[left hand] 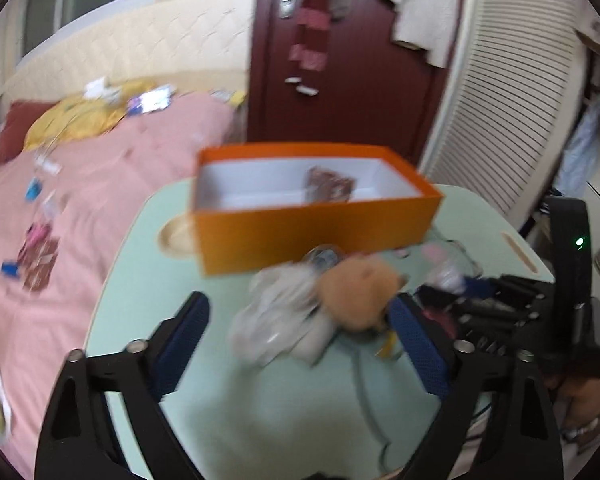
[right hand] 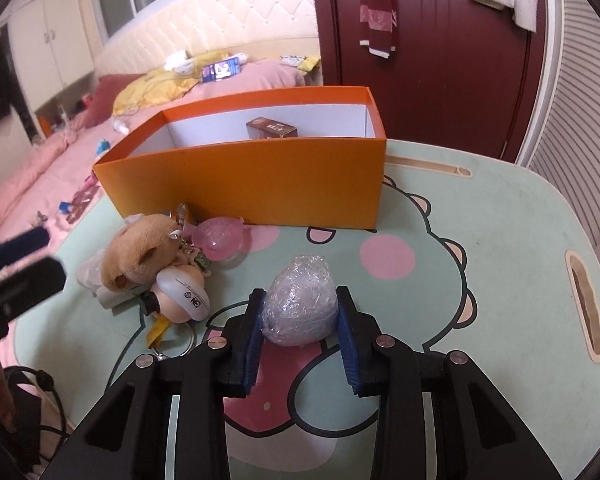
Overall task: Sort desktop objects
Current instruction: 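Grasp the clear plastic-wrapped item with the right gripper while the left grasps the brown plush hamster, then carry both items into the orange box and open both grippers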
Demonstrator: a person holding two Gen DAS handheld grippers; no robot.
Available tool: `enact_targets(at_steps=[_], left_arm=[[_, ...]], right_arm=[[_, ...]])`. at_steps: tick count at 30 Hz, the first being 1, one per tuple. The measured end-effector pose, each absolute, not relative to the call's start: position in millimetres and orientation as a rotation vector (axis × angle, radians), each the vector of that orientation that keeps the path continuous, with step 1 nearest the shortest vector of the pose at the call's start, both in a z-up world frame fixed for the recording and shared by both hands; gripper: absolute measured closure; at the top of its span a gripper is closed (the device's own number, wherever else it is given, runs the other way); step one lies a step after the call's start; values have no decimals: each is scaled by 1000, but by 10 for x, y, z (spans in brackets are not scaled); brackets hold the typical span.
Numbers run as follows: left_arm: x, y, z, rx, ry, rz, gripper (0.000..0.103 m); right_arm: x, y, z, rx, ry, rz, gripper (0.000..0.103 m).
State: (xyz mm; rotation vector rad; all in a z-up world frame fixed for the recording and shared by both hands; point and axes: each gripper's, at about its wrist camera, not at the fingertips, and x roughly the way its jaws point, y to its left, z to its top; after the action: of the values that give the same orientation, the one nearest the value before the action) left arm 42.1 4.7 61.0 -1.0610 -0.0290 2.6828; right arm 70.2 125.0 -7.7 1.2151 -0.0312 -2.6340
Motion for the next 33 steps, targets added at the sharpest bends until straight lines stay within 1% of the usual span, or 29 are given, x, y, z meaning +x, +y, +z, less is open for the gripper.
enact_targets(at_steps=[6, 7, 8, 9, 10, 18, 25, 33], left_arm=[[213, 379, 585, -1058, 25, 2640, 19], [175, 421, 567, -1063, 32, 2633, 21], [133, 448, 528, -1080, 40, 2623, 28], [89, 475, 477, -1110, 50, 2601, 58], [60, 492, 438, -1138, 57, 2579, 66], [191, 404, 580, -1104, 18, 2582, 67], [298, 173, 837, -1007, -69, 2629, 67], [200, -75, 1107, -923, -81, 2668, 67]], right_arm=[[688, 1384, -20, 1226, -113, -2618, 70], [669, 1492, 27, 1228, -123, -2615, 70], [644, 1583, 64, 1229, -132, -2612, 70], [617, 1645, 90, 1231, -142, -2608, 70], [586, 1663, 98, 1231, -152, -2604, 70], [496, 1740, 106, 1231, -179, -2597, 70], [469, 1755, 117, 1242, -176, -2611, 71], [410, 1770, 224, 1223, -149, -2637, 71]])
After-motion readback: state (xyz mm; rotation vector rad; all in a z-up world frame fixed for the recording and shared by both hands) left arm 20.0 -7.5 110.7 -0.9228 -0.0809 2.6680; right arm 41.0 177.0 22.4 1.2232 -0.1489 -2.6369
